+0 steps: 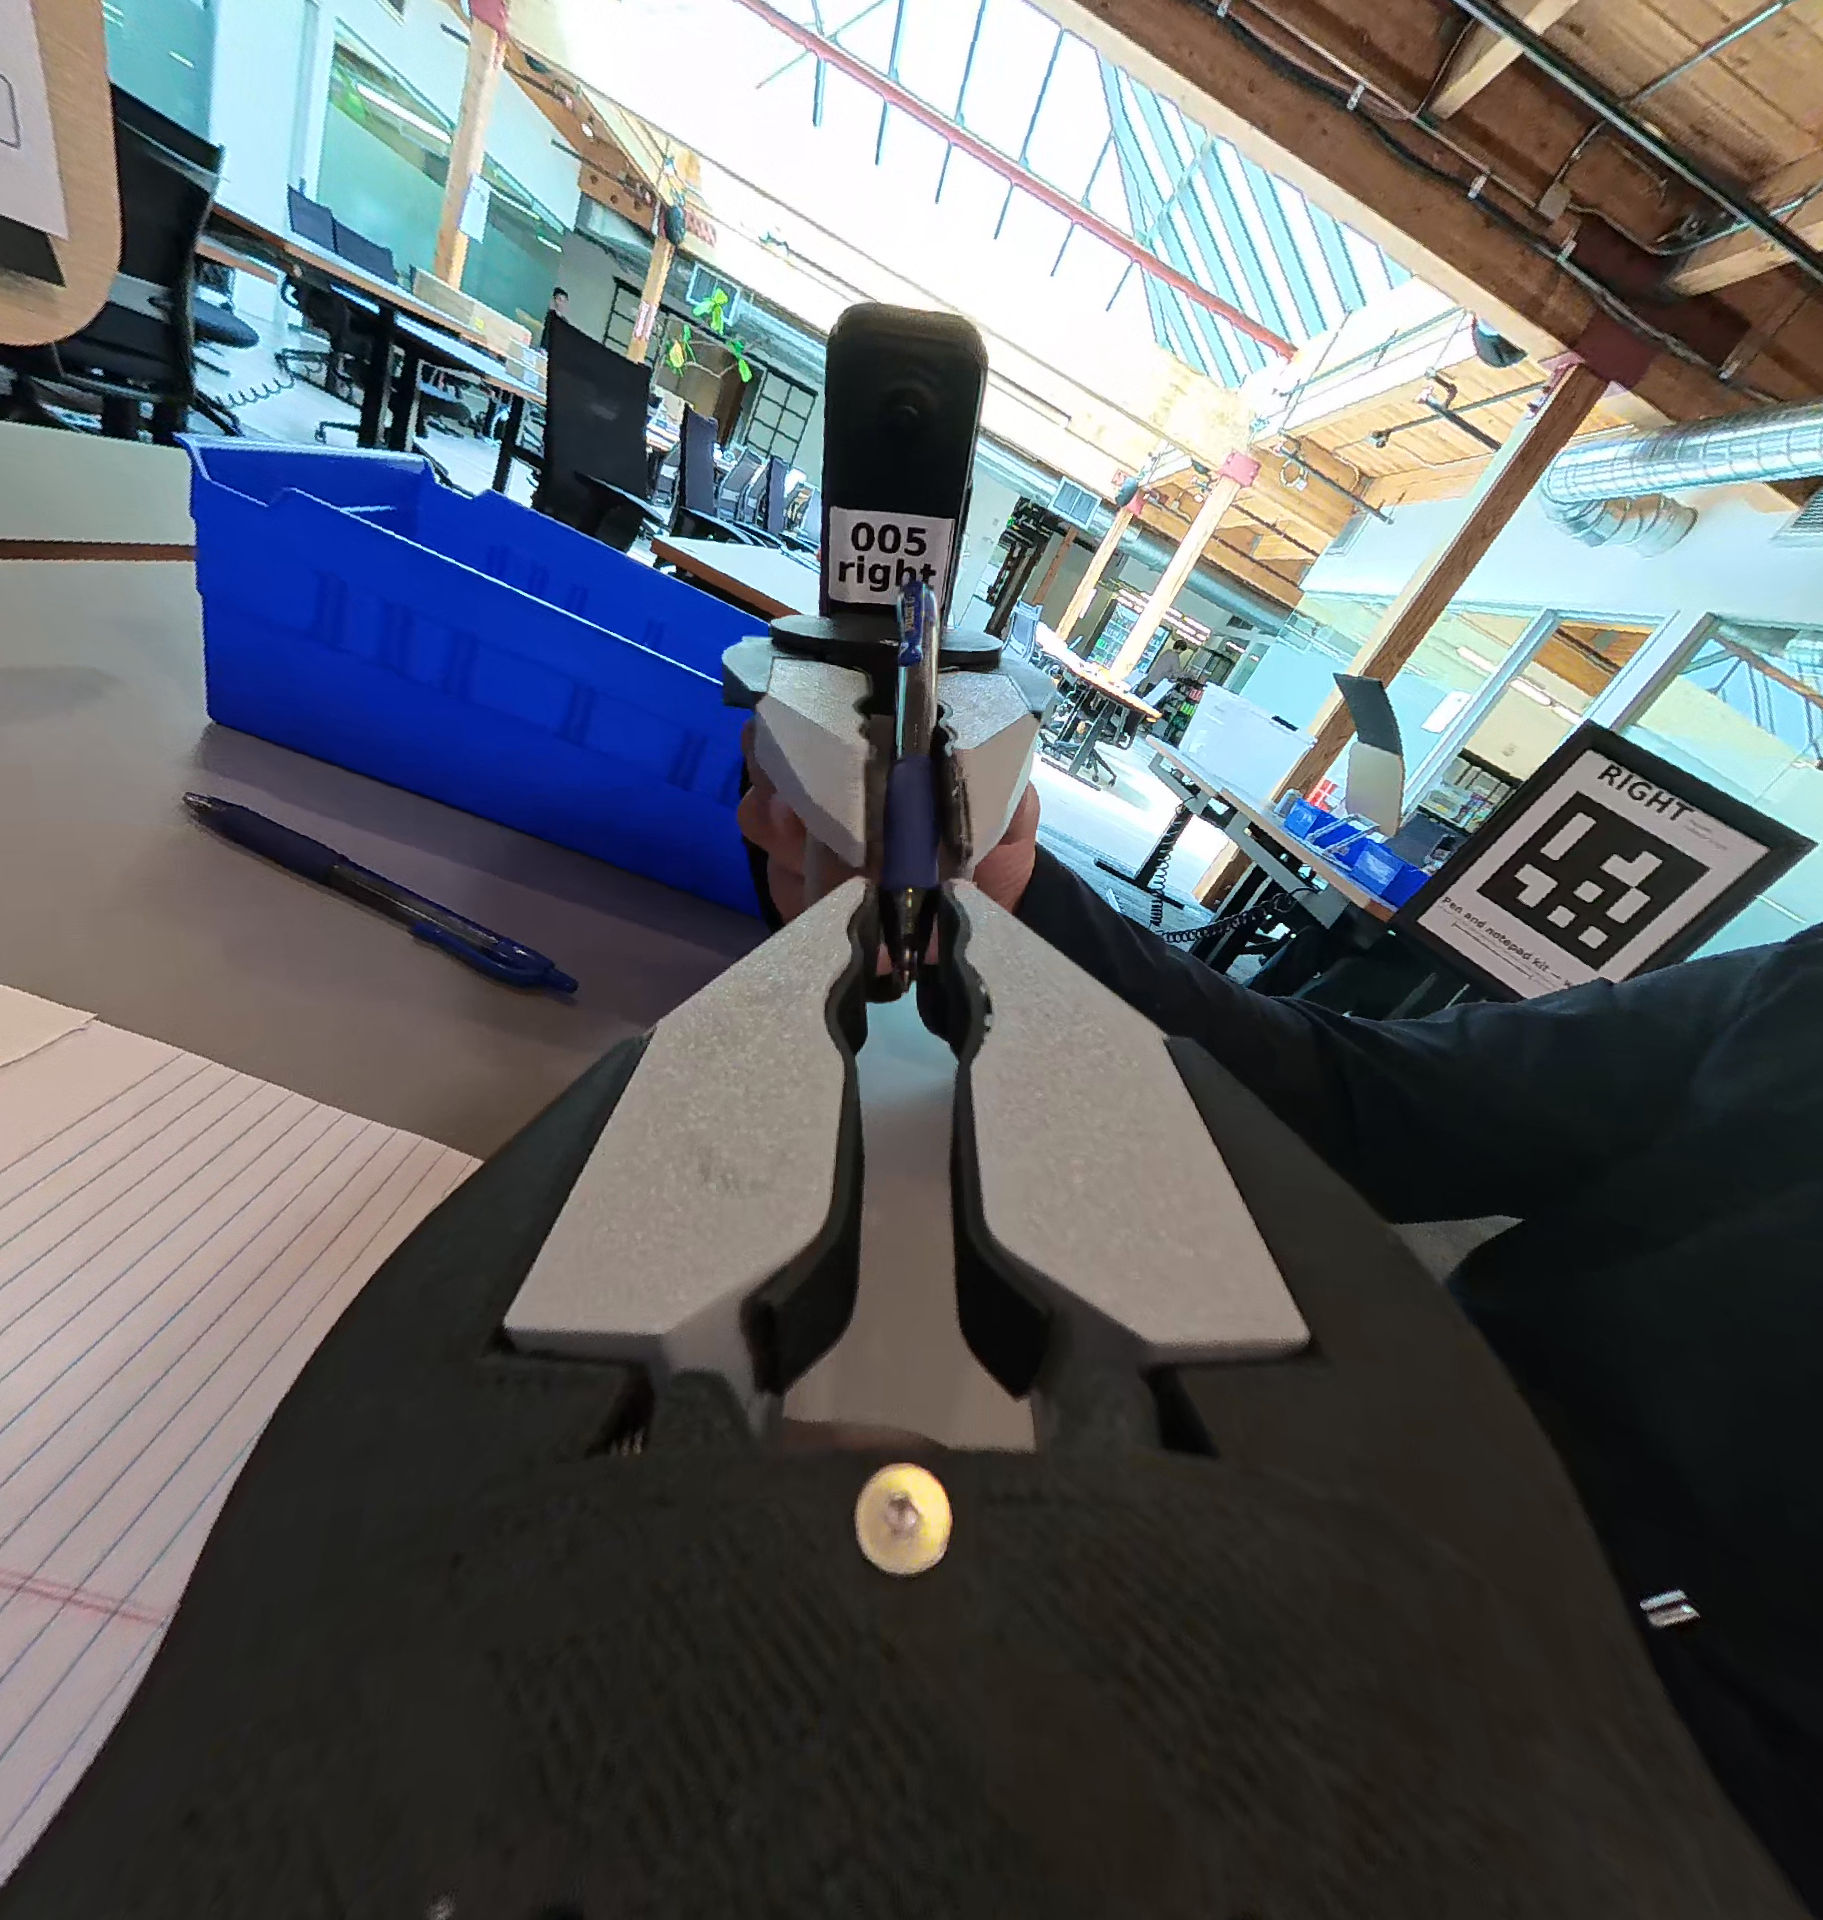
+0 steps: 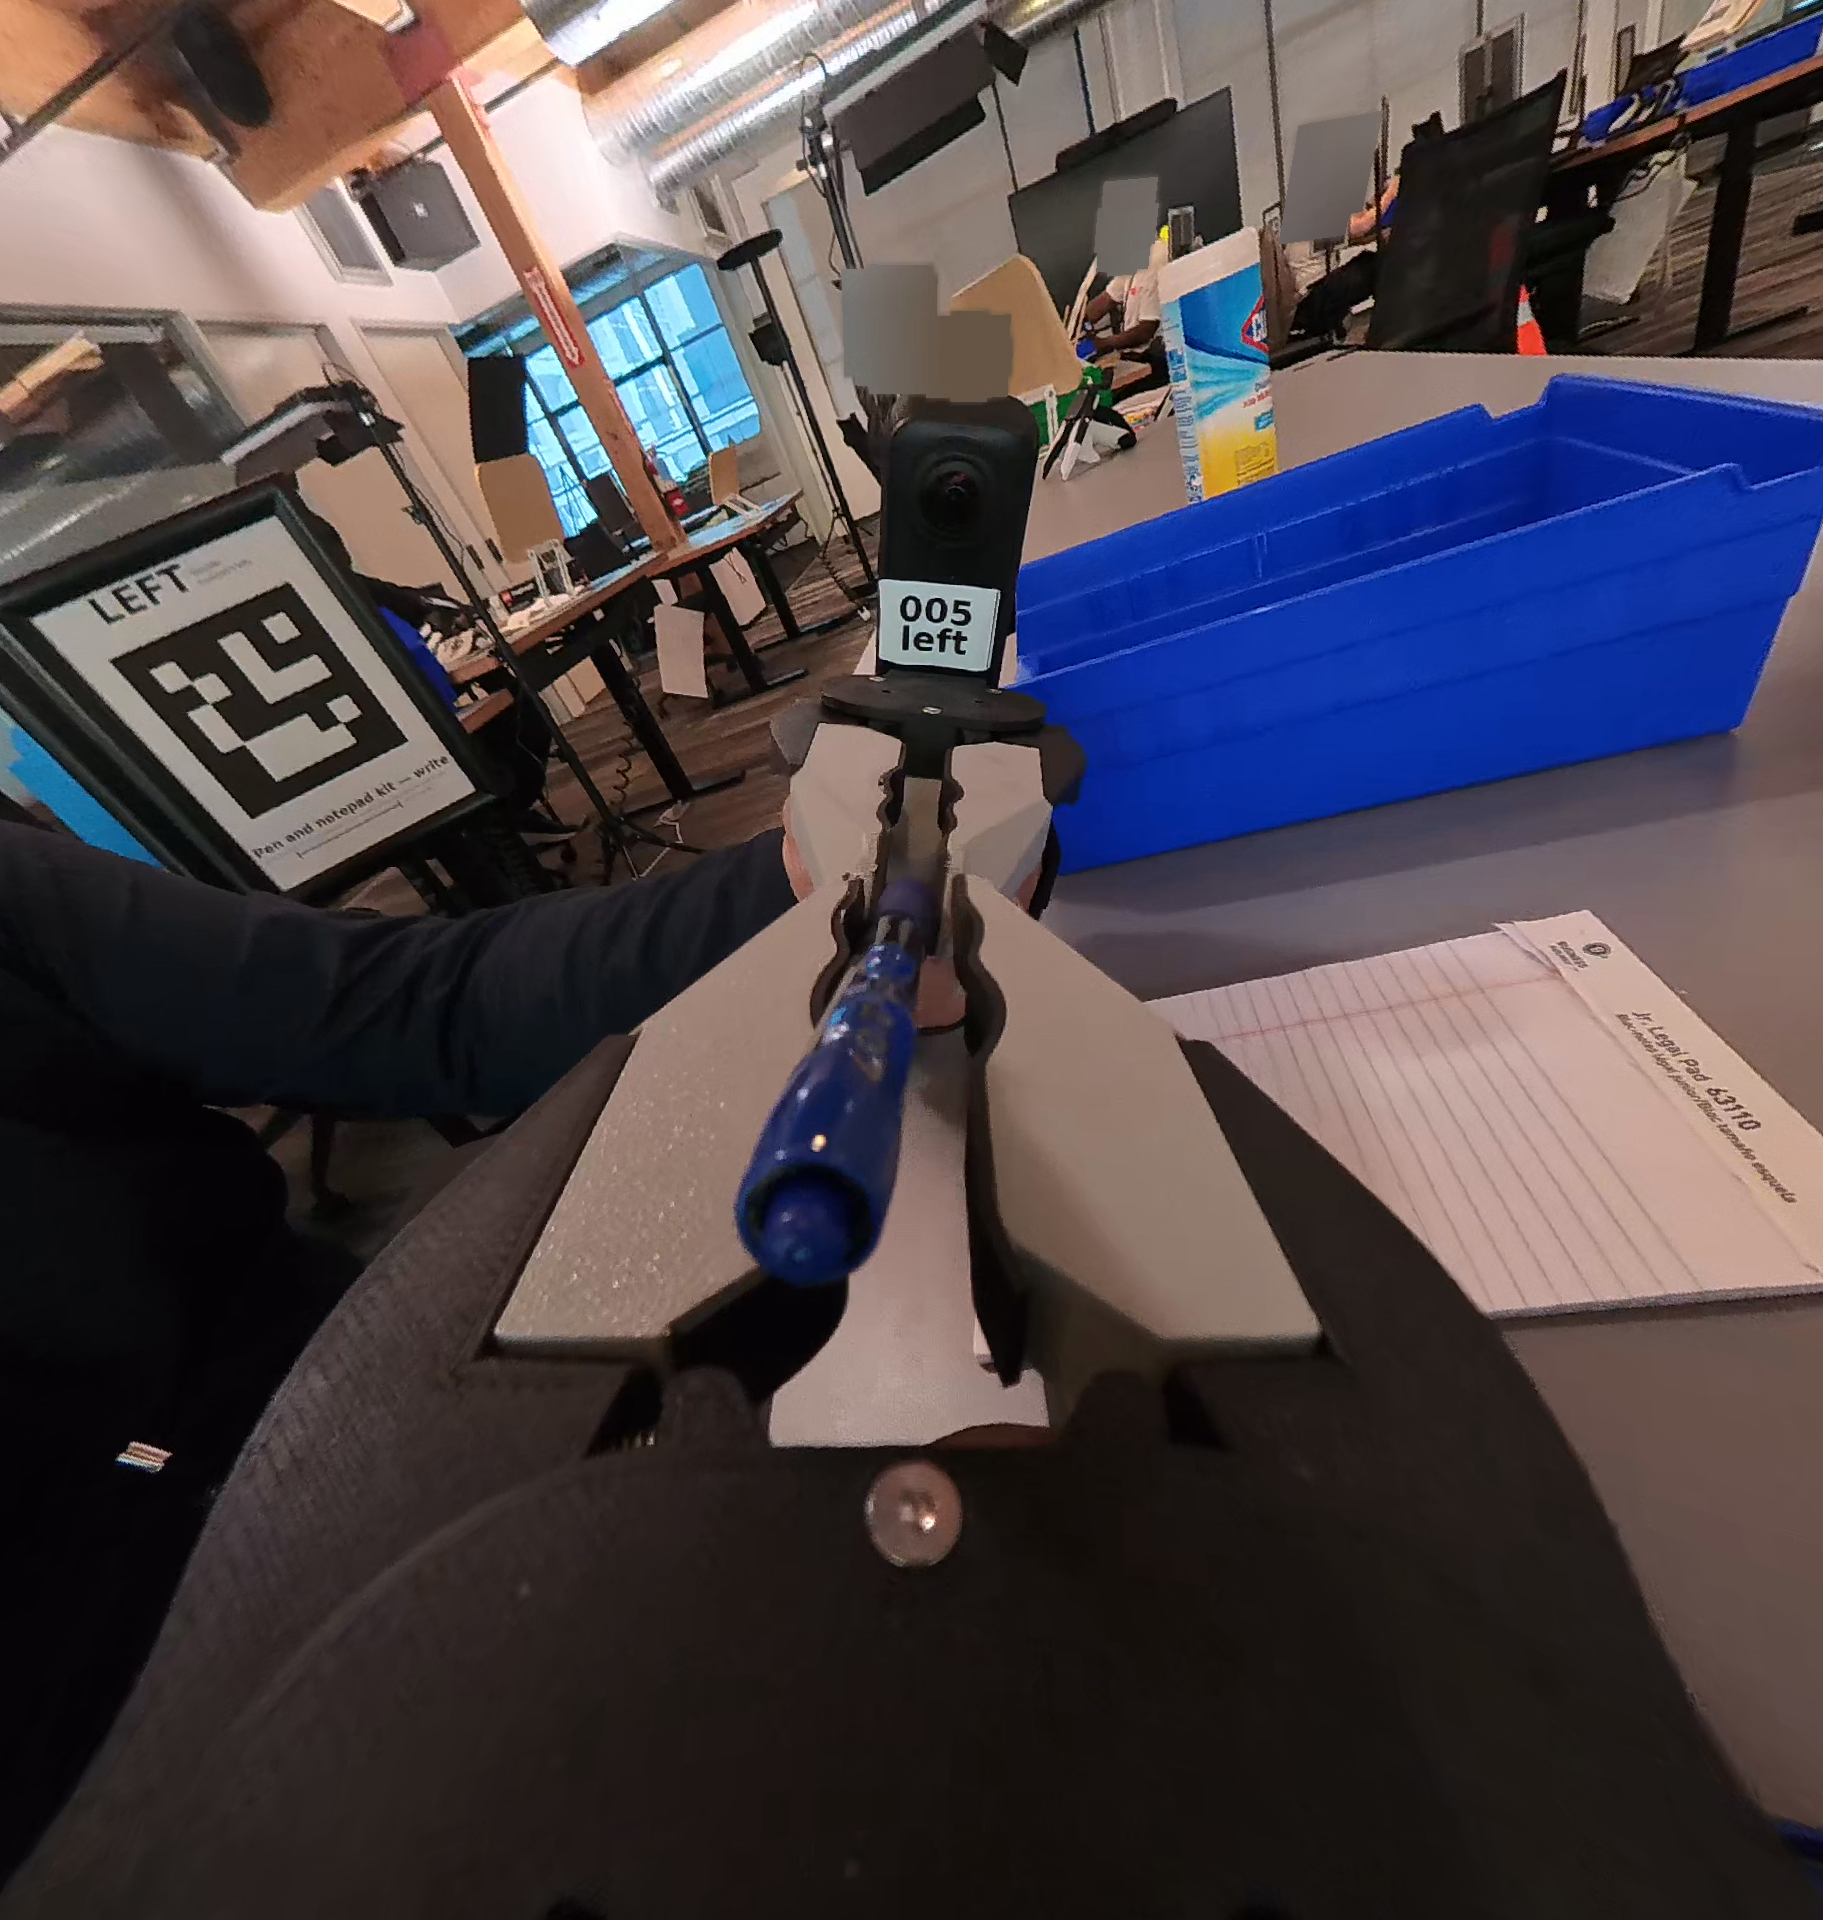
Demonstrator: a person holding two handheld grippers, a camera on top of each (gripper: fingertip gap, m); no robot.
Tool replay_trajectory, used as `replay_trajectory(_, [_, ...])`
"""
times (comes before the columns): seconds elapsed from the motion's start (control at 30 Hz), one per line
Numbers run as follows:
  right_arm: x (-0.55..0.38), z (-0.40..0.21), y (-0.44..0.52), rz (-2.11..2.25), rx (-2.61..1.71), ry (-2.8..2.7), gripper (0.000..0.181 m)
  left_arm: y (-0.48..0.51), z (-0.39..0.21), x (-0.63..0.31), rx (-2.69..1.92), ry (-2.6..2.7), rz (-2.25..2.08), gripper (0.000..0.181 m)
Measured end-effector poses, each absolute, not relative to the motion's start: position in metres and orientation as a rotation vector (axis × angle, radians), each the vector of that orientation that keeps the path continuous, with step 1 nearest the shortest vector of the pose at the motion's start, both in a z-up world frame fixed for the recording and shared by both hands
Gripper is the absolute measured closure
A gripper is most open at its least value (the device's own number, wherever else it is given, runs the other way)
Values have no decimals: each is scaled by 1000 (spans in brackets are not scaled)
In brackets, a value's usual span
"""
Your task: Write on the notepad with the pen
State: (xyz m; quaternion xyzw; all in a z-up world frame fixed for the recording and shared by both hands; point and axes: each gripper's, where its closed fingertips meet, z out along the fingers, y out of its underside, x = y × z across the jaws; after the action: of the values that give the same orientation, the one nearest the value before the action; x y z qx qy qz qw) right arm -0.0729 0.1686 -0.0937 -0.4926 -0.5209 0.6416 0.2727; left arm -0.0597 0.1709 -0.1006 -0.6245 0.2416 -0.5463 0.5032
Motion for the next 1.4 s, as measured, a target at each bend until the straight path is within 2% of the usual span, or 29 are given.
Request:
replay_trajectory(0.07, [-73,-95,168,1701,-1317,-1414,173,171,-100,-61,-1507,580,-1321,173])
replay_trajectory(0.4, [-76,-88,169,1567,-1236,-1407,173,172,-94,-63,-1466,555,-1320,173])
replay_trajectory(0.7, [-71,-77,170,1647,-1204,-1348,165,169,-95,-62,-1475,588,-1314,173])
replay_trajectory(0.87, [-71,-78,169,1630,-1195,-1365,174,168,-93,-63,-1465,582,-1320,173])
replay_trajectory(1.03, [-71,-80,165,1657,-1204,-1391,168,168,-92,-62,-1462,582,-1324,173])
replay_trajectory(1.4, [-74,-85,164,1629,-1220,-1407,173,167,-93,-61,-1466,584,-1335,173])
